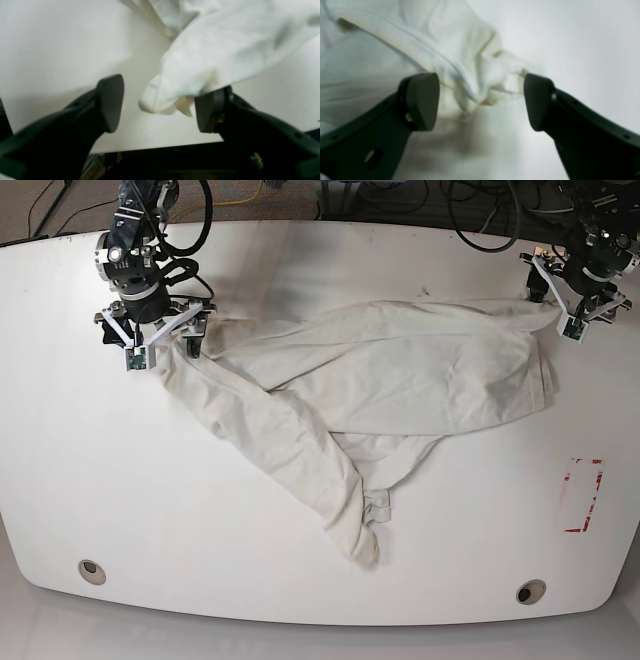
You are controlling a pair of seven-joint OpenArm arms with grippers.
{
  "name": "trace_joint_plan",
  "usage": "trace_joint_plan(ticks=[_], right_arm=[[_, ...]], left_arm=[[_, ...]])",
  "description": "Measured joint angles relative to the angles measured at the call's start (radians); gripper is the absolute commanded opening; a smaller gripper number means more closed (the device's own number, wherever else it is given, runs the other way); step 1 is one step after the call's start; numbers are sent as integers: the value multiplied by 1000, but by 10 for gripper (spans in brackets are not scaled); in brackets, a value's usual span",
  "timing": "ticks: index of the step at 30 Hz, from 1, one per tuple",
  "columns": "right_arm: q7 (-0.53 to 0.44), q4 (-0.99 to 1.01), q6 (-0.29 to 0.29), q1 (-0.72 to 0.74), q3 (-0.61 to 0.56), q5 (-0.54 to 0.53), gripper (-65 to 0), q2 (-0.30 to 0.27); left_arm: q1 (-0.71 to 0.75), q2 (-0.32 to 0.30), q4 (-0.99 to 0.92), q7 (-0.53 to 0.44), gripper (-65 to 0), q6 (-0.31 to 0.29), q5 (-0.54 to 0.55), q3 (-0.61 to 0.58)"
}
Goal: Layout the t-shirt on the table in an organized manner, then fold the t-shirt properly
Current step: 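Lower the stretched shirt onto the table and open both grippers, then move the right gripper onto the shirt's bunched fabric and pinch it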
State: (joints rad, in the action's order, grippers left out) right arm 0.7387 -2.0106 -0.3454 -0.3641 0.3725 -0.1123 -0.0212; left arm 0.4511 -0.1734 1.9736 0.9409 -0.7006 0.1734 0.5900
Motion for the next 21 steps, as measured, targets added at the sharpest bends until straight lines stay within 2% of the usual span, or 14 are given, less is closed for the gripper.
trace_joint_plan(ticks=[5, 8, 13, 21], right_arm=[[7, -10, -23, -8, -27, 3, -174, 5], [6, -7, -60, -5, -60, 5, -200, -1], [10, -6, -100, 33, -182, 11, -241, -5], [4, 58, -100, 167, -322, 5, -241, 0]], left_arm=[[0, 3, 0, 0, -247, 0, 3, 34], [-1, 3, 1, 0, -247, 0, 2, 62], [-18, 6, 4, 1, -247, 0, 3, 129], [-68, 0, 4, 0, -247, 1, 3, 244]])
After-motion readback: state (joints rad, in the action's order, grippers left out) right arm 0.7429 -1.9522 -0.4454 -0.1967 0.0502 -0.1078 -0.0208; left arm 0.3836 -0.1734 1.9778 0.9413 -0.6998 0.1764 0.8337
